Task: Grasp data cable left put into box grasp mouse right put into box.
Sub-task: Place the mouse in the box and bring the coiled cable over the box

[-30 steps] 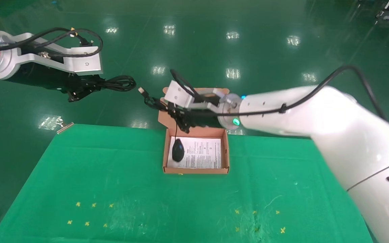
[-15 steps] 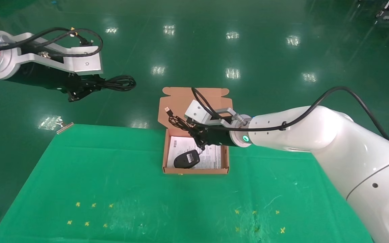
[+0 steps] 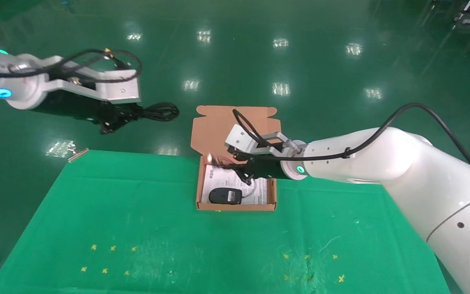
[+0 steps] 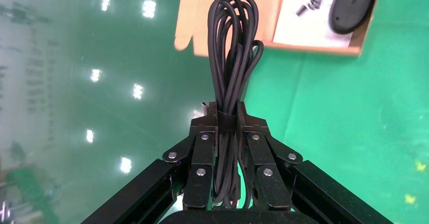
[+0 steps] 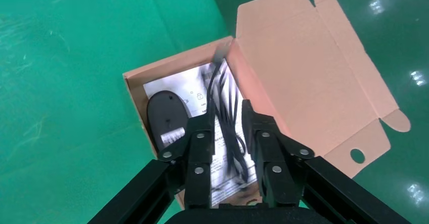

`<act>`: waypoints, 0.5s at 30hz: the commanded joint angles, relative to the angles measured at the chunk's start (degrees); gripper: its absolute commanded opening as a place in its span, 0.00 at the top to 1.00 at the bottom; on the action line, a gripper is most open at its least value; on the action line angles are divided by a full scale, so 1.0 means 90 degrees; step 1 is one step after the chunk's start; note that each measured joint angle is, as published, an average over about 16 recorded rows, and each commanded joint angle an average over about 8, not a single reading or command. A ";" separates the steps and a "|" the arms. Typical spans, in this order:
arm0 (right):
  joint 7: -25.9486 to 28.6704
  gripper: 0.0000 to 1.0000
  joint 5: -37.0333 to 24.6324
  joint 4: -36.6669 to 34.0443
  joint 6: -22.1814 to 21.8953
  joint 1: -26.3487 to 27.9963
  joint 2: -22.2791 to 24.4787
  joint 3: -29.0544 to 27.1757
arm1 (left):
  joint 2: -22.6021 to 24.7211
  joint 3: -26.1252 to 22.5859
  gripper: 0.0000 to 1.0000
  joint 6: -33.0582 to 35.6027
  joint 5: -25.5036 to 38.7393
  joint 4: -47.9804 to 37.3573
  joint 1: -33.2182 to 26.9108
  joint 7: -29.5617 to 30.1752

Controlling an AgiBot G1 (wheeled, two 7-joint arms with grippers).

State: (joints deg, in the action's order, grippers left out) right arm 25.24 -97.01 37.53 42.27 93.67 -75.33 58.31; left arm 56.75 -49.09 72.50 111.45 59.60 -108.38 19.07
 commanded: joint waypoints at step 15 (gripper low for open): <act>0.0423 0.00 -0.0219 0.1378 0.0313 0.0257 0.1642 -0.0101 | 0.1182 0.0000 1.00 -0.1343 -0.0639 -0.0937 0.1102 -0.1430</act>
State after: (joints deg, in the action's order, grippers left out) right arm 29.45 -99.19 50.17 45.12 95.95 -60.85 57.45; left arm 67.44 -49.21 60.70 106.05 50.84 -98.91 6.03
